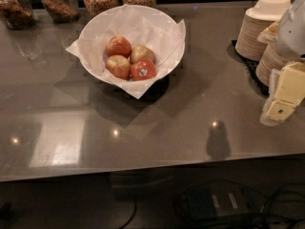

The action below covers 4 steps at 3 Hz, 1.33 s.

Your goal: Pick apple from white bowl

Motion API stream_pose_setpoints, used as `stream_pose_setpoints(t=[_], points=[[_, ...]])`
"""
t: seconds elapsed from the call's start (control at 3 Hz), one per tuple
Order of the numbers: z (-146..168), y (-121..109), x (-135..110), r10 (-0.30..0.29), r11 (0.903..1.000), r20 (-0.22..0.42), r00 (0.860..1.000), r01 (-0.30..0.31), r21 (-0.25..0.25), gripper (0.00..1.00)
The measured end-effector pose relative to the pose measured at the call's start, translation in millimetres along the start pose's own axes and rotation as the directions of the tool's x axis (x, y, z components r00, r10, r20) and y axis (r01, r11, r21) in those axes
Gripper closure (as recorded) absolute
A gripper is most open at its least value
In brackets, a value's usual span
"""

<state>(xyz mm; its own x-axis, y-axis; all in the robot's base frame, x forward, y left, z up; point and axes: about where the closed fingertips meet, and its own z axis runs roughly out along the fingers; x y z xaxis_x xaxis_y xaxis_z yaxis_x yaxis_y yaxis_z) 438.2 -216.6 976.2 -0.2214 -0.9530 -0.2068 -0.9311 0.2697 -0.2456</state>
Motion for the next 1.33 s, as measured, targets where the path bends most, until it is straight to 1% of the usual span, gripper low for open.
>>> stream_pose_setpoints(t=[0.33, 0.67, 1.0, 1.33], points=[[-0.5, -0.6, -0.8, 0.0, 1.0, 0.003, 1.0, 0.0, 0.004, 0.0], [2.4, -15.4, -19.5, -0.007, 0.9994, 0.069, 0.998, 0.004, 0.035, 0.0], [8.7, -33.4, -42.0, -0.012, 0.9981, 0.138, 0.99, 0.004, 0.062, 0.0], [21.1, -62.8, -78.8, 0.004, 0.995, 0.233, 0.973, -0.027, 0.096, 0.0]])
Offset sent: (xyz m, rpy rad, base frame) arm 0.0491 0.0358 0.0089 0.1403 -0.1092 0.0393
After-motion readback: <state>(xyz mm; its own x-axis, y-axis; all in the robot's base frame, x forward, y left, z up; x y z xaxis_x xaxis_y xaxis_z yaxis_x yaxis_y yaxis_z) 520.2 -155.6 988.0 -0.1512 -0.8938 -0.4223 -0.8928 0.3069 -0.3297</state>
